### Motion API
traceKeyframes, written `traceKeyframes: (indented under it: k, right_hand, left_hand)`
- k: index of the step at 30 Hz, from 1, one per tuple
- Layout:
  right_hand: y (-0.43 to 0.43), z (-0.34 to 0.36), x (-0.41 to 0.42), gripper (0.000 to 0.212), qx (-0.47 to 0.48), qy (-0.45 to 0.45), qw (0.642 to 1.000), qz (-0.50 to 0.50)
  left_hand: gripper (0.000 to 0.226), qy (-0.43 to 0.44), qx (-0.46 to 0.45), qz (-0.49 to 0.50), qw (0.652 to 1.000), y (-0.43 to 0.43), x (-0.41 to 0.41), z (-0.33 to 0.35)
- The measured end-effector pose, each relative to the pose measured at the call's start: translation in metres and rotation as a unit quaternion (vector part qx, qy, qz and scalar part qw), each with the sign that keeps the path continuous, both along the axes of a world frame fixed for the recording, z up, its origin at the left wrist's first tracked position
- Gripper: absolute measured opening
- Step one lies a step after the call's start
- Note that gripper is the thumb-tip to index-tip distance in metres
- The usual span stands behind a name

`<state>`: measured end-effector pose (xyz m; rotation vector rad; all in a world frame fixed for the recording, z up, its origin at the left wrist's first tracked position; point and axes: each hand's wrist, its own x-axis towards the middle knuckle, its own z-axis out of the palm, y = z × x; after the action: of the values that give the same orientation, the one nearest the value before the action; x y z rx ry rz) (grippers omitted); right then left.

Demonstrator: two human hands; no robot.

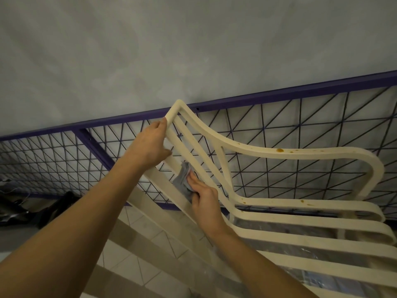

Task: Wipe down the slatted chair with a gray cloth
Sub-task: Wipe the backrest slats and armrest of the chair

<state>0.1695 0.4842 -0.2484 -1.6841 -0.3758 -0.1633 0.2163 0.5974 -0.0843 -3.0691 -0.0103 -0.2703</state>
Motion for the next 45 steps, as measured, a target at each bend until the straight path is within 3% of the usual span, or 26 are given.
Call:
traceKeyframes:
  k: [5,10,14,19,24,27,29,32,38,42,45]
  right_hand:
    - [0.006,0.029,0.019,0.029,-0.055,0.036,0.998,0.002]
    - [0.034,0.078,0.013,0.027,-0.003,-0.047,0.999,-0.001]
    - [0.032,0.058,0.005,0.057,0.012,-0.121,0.993,0.011]
    - [0.024,0.033,0.002,0.061,0.037,-0.093,0.995,0.015]
    - [0.007,0.012,-0.006,0.055,0.014,-0.030,0.999,0.011]
    - [0.001,0.029,-0.006,0.050,-0.068,0.001,0.997,0.024]
    - [0.003,0.055,0.001,0.033,-0.138,0.025,0.990,0.031]
    - [0.012,0.090,0.009,0.014,-0.121,0.009,0.993,0.013]
    - [0.029,0.068,0.013,0.059,-0.065,-0.097,0.993,0.005]
    - [0.021,0.027,0.003,0.060,0.010,-0.088,0.996,0.016]
    - [0.010,0.003,0.000,0.058,0.006,-0.052,0.998,0.020]
  left_hand:
    - [0.075,-0.007,-0.024,0.006,1.000,0.001,0.001,0.001]
    - [0.058,-0.021,-0.071,0.004,0.997,-0.002,-0.001,0.007]
    - [0.057,-0.019,-0.085,0.002,0.996,-0.004,-0.002,0.008]
    - [0.071,-0.002,-0.083,0.010,0.996,-0.003,-0.003,0.006]
    - [0.066,-0.006,-0.088,0.014,0.996,-0.004,-0.004,0.006]
    - [0.061,-0.011,-0.092,0.016,0.996,-0.006,-0.005,0.008]
    - [0.059,-0.013,-0.098,0.016,0.995,-0.006,-0.006,0.009]
    - [0.059,-0.008,-0.102,0.012,0.995,-0.007,-0.006,0.010]
    - [0.057,-0.007,-0.118,0.012,0.993,-0.007,-0.005,0.011]
    - [0.057,-0.013,-0.127,0.022,0.992,-0.005,-0.004,0.009]
    - [0.060,-0.013,-0.124,0.025,0.992,-0.003,-0.003,0.007]
